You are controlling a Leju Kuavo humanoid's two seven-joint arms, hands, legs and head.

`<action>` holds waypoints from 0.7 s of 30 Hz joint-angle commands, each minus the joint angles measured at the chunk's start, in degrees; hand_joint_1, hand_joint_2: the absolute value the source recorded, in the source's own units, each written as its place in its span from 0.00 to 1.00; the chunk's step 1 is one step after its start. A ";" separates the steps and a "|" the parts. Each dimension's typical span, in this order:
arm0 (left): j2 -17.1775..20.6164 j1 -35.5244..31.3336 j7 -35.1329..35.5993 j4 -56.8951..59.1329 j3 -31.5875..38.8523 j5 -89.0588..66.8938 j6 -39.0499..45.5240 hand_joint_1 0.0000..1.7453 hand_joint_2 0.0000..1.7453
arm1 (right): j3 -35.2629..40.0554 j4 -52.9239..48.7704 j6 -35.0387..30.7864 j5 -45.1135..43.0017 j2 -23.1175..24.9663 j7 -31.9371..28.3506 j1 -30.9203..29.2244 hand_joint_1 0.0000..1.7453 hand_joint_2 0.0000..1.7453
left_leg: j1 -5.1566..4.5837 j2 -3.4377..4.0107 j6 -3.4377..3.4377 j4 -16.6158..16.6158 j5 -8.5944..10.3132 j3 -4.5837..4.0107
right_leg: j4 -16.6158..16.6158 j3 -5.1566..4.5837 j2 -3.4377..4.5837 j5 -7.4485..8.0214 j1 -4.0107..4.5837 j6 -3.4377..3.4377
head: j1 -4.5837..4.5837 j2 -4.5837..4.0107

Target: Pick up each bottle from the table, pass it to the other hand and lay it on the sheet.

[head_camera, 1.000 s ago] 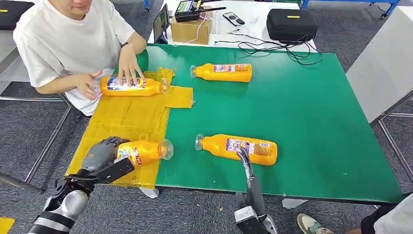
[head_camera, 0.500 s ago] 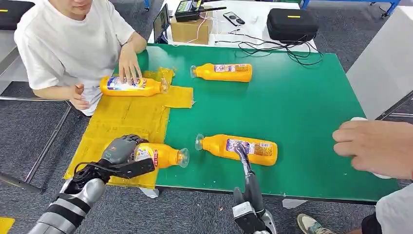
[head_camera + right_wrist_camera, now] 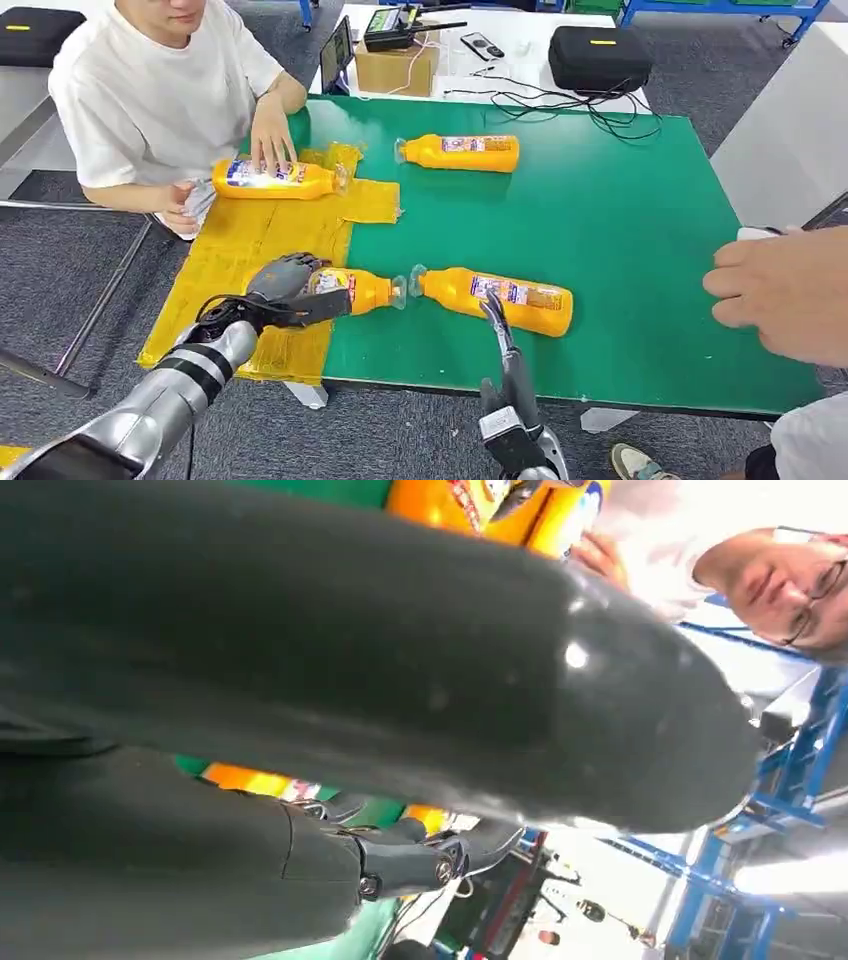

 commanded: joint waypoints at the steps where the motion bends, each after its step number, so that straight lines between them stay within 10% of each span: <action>1: -0.49 -2.70 -0.73 13.76 5.71 8.18 -11.67 0.00 1.00 | -0.08 5.39 -0.45 -0.38 -0.21 -0.29 -2.59 0.00 0.00 | 0.02 0.31 -0.07 -0.13 0.04 0.14 | -0.11 0.03 0.26 0.11 0.03 -0.14 | 0.02 0.00; 11: 0.70 -1.68 -6.31 7.36 8.24 16.02 -15.28 0.00 1.00 | 1.24 6.13 -0.99 0.34 -0.81 -0.29 -2.44 0.00 0.00 | 0.03 0.33 -0.07 -0.14 0.03 0.33 | -0.09 0.25 0.28 0.10 0.04 -0.12 | 0.02 0.00; 21: 8.42 8.66 -7.53 -23.07 4.95 37.86 -21.72 0.00 1.00 | 1.80 5.52 -2.90 0.91 -2.43 -0.29 -1.00 0.00 0.00 | 0.06 0.35 -0.06 -0.05 -0.05 0.18 | -0.02 0.10 0.29 0.03 0.06 -0.12 | 0.04 0.00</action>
